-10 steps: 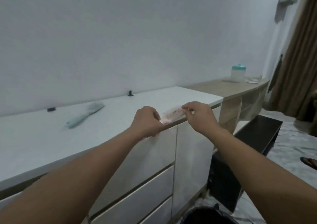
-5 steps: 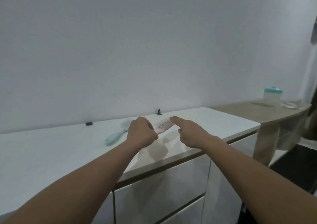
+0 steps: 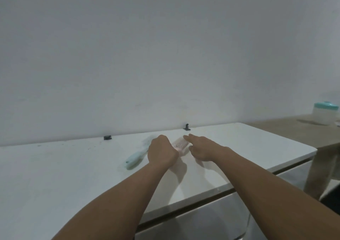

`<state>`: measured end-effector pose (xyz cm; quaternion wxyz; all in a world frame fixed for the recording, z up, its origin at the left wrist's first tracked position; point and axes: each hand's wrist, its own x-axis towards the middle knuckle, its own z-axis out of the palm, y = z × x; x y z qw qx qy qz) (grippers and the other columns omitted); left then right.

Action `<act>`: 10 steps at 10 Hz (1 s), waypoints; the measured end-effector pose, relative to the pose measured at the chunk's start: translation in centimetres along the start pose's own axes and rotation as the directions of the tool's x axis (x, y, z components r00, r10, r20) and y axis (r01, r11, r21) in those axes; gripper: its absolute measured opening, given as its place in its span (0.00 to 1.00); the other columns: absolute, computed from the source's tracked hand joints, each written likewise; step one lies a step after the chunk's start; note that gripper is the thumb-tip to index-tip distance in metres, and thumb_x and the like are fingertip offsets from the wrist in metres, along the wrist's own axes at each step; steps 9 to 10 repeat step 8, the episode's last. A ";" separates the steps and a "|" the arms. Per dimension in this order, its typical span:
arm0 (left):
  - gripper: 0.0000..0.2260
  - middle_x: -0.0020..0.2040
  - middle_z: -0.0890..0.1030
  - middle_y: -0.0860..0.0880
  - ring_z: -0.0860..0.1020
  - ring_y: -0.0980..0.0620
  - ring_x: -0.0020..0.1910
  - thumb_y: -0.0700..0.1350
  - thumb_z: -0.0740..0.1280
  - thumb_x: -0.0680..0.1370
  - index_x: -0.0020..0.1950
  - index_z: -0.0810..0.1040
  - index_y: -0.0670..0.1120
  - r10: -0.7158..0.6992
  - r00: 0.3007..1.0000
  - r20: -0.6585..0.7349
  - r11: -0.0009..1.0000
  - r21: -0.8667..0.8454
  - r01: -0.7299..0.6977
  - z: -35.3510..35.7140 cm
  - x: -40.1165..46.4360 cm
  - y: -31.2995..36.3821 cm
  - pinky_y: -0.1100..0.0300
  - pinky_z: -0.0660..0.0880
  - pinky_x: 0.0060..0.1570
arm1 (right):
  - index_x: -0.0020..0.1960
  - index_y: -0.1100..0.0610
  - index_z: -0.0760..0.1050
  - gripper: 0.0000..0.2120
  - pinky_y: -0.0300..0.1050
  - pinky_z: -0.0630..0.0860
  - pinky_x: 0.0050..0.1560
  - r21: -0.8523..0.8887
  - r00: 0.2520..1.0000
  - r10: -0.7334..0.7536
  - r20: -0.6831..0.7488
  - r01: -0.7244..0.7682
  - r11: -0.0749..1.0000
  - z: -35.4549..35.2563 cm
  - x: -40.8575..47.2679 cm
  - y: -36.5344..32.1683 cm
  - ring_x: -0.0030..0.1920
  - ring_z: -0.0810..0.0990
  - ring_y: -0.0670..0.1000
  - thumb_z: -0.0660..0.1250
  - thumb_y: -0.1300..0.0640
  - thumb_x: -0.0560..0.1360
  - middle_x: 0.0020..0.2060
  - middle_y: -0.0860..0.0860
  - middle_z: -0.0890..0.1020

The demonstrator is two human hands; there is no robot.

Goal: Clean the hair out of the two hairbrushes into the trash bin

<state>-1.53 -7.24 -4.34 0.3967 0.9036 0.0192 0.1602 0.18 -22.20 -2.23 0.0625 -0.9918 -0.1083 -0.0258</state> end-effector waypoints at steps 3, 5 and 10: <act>0.17 0.37 0.80 0.46 0.80 0.48 0.38 0.53 0.76 0.70 0.41 0.78 0.40 -0.018 0.999 0.030 0.999 -0.039 0.020 1.4 2.3 -1.3 0.60 0.68 0.32 | 0.75 0.58 0.58 0.23 0.54 0.66 0.68 0.033 1.000 -0.013 0.014 0.012 0.999 2.2 3.8 0.6 0.69 0.69 0.59 0.53 0.60 0.81 0.73 0.56 0.66; 0.15 0.26 0.66 0.51 0.64 0.56 0.24 0.44 0.75 0.70 0.30 0.71 0.44 0.008 0.990 0.138 0.999 -0.036 -0.003 0.7 2.6 -1.6 0.67 0.58 0.20 | 0.79 0.51 0.50 0.27 0.59 0.60 0.72 0.056 1.000 -0.016 -0.009 0.017 0.998 3.4 4.4 0.9 0.76 0.61 0.56 0.52 0.56 0.81 0.79 0.51 0.55; 0.19 0.38 0.69 0.50 0.67 0.55 0.31 0.49 0.76 0.70 0.34 0.65 0.49 -0.030 0.987 0.155 0.977 -0.204 0.062 -0.9 -0.1 -1.6 0.65 0.61 0.26 | 0.78 0.60 0.49 0.27 0.53 0.61 0.71 0.182 0.992 0.088 -0.090 -0.071 0.981 4.3 2.1 1.2 0.74 0.62 0.61 0.51 0.54 0.82 0.79 0.58 0.51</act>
